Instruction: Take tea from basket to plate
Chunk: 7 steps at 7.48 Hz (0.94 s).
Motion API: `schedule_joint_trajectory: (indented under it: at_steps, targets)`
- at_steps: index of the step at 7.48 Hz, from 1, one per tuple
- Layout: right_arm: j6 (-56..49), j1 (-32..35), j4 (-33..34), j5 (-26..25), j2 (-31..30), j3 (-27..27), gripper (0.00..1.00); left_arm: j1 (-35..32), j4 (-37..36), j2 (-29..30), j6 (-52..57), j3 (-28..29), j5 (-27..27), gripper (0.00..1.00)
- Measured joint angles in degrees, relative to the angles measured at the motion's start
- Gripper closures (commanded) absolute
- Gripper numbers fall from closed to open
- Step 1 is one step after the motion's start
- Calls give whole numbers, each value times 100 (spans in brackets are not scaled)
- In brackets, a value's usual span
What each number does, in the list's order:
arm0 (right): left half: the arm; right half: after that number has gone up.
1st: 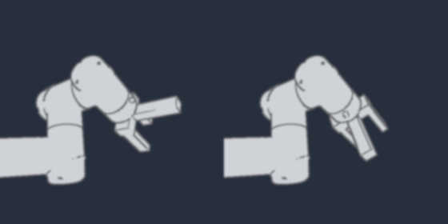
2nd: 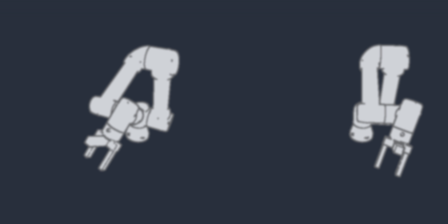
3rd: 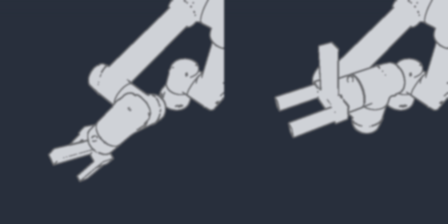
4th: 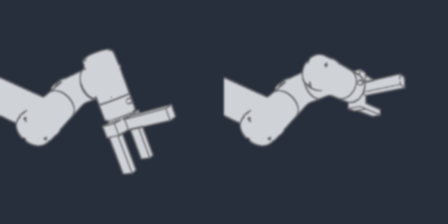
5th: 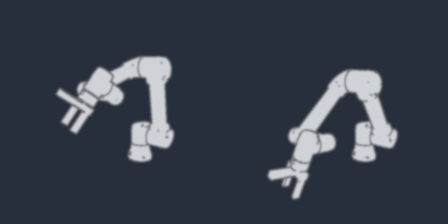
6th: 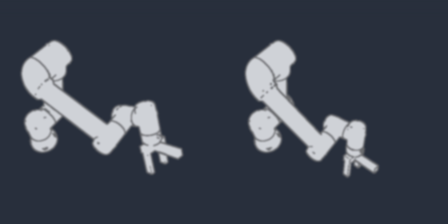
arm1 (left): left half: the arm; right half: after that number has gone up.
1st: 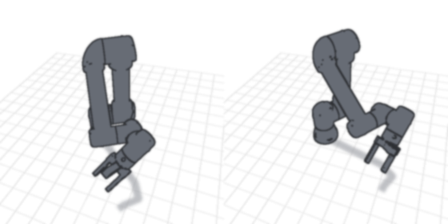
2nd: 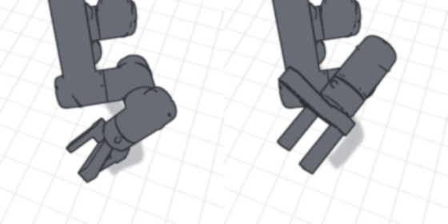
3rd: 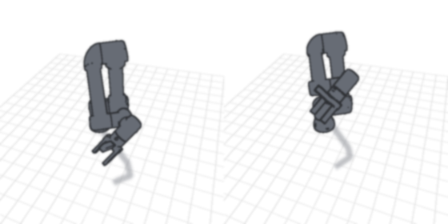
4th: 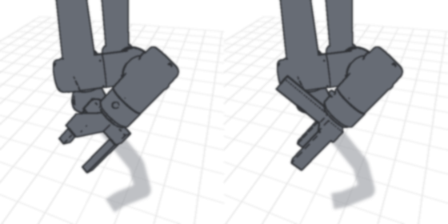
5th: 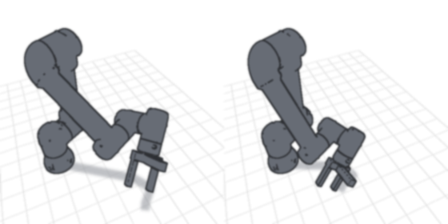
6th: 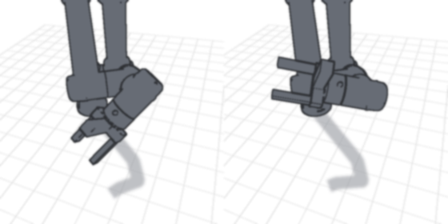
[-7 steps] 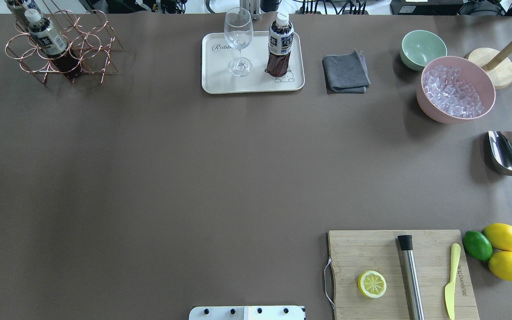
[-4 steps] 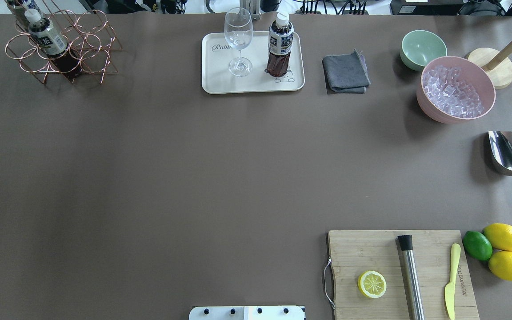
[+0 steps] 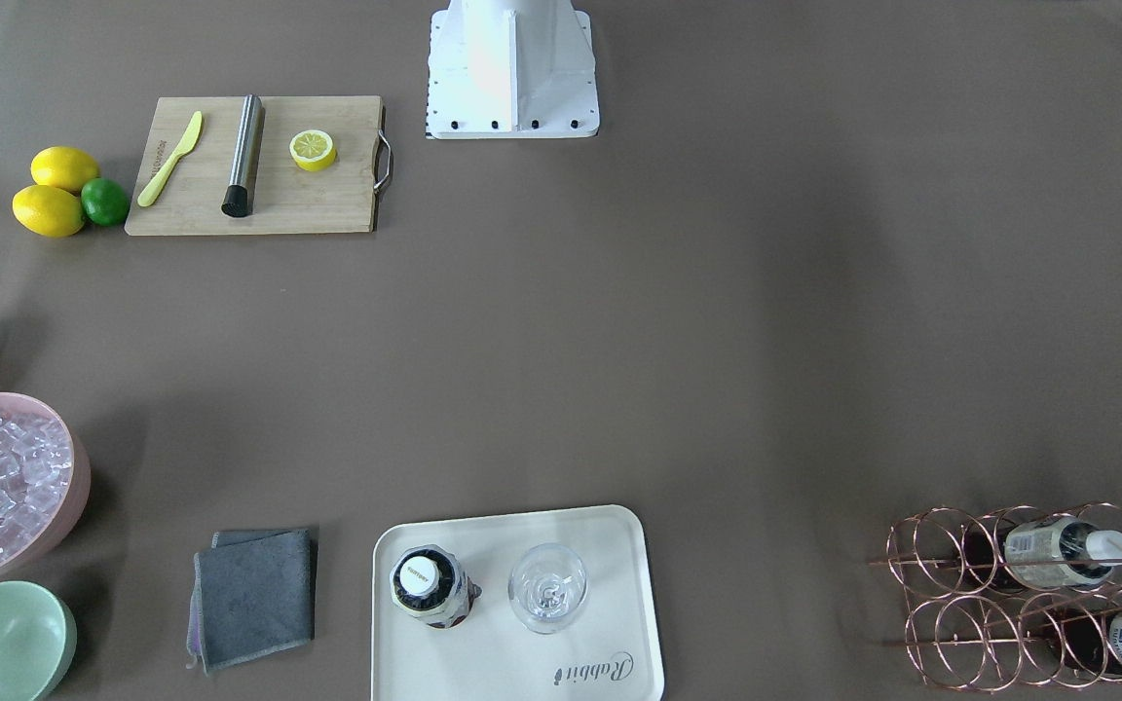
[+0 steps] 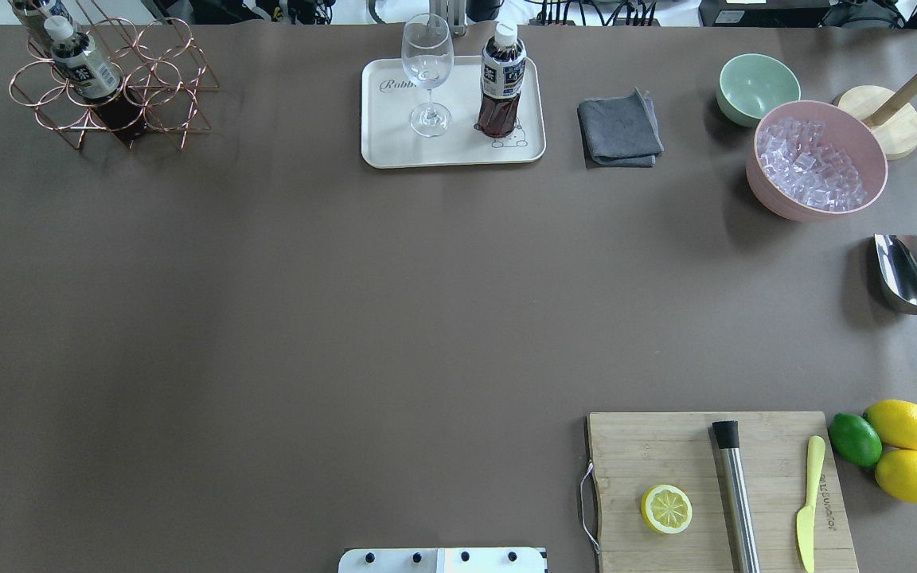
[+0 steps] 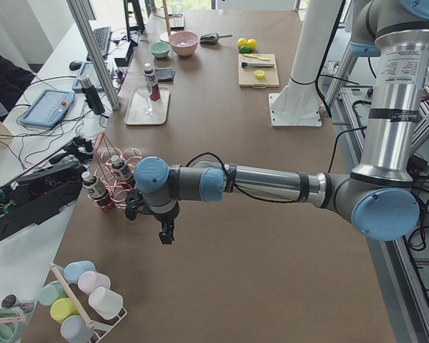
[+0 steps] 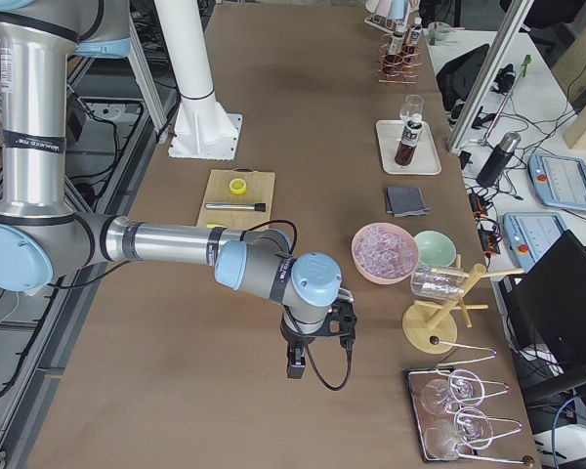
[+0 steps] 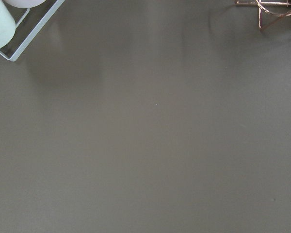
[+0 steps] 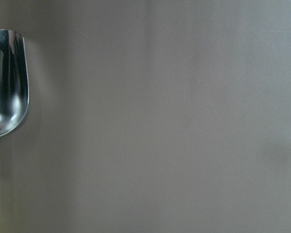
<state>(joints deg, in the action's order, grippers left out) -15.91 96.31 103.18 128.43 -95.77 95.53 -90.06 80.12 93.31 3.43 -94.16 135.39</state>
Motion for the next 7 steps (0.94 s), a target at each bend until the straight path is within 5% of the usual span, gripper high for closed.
schedule_joint_trajectory:
  at_steps: [7]
  targets:
    - [-6,2,5,20,-6,4,0,-61,-56,-265,241,66,-44,2]
